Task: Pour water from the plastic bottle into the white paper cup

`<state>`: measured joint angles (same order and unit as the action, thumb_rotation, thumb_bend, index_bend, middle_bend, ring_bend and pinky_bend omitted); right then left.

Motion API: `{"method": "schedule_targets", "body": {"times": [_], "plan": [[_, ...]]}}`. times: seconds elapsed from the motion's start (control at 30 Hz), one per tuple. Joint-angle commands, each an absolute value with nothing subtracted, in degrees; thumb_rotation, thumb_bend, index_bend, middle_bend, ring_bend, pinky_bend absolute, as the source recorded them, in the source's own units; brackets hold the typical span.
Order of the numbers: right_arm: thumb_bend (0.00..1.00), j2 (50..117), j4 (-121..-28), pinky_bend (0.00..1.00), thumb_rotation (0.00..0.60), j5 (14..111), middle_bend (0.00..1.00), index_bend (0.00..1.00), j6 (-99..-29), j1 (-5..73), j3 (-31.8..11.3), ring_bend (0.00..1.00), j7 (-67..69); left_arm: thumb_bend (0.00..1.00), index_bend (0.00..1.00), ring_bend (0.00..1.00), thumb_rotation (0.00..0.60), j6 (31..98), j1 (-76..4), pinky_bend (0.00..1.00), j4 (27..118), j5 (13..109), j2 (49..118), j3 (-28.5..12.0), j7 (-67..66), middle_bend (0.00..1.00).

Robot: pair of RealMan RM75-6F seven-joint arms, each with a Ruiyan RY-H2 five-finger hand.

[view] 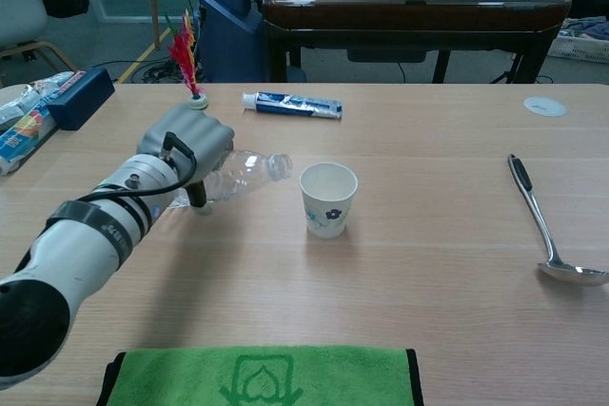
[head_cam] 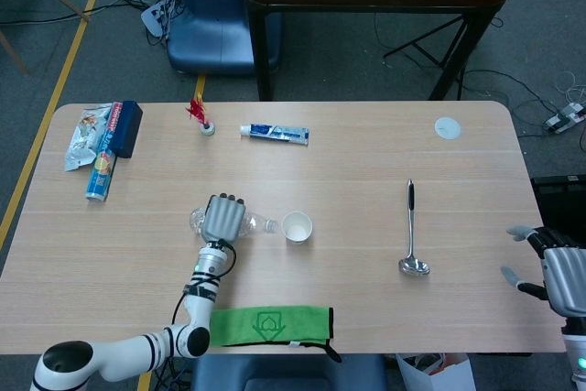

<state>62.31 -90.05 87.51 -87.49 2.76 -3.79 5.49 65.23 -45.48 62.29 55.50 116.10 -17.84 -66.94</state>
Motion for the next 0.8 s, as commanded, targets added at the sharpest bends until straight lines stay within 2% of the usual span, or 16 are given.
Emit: {"method": "schedule_targets", "body": {"times": [0.03, 0.8], "plan": [[0.17, 62.2, -90.0, 0.44, 0.6, 87.4, 0.42, 0.35, -87.4, 2.8, -3.8, 0.32, 5.7, 0.02, 0.67, 0.52, 0.6, 65.6, -46.8, 0.64, 62.9, 52.5, 117.1, -18.4, -70.6, 0.63], [0.17, 62.0, -90.2, 0.44, 0.6, 87.5, 0.42, 0.35, -87.0, 3.0, -3.8, 0.32, 6.4, 0.02, 0.67, 0.52, 0.6, 68.7, -52.6, 0.64, 61.0, 49.4, 119.4, -18.4, -78.1, 0.64]]}}
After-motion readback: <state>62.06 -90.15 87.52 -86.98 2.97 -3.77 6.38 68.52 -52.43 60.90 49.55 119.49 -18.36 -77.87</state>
